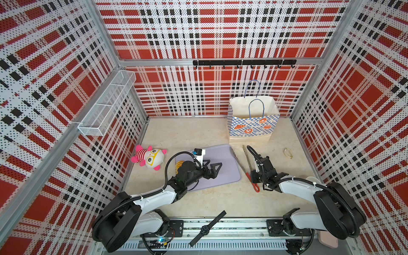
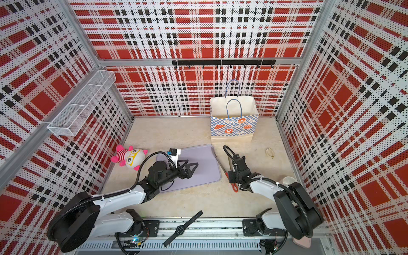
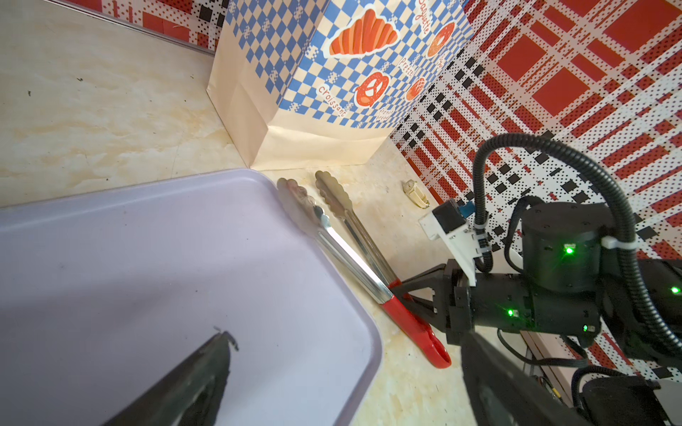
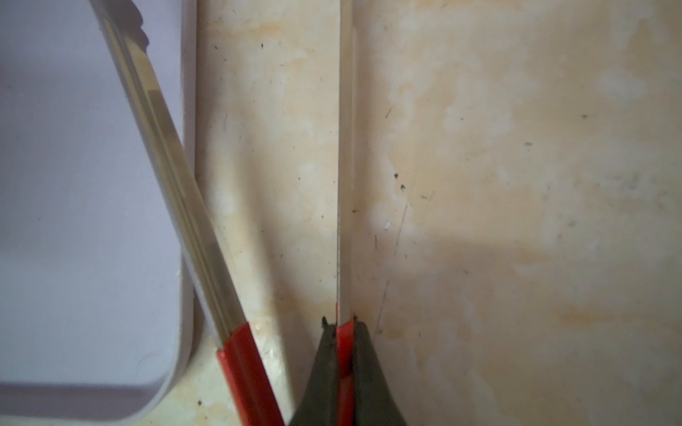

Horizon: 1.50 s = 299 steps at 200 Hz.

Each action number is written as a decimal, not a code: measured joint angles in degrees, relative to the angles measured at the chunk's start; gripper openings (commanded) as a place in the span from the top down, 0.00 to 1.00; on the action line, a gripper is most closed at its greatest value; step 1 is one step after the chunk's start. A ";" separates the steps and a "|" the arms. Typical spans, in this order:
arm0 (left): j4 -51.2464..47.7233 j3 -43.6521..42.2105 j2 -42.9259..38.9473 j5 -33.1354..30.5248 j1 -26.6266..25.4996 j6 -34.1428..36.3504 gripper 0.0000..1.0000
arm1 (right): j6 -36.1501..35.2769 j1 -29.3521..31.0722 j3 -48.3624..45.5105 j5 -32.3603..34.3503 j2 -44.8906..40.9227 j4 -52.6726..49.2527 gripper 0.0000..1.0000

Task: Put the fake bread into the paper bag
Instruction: 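Lift the tongs upright with the right gripper beside the bag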

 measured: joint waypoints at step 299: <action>12.22 8.57 -7.21 -22.97 -20.35 2.21 0.00 | 2.36 28.76 20.13 32.22 -17.64 1.09 1.00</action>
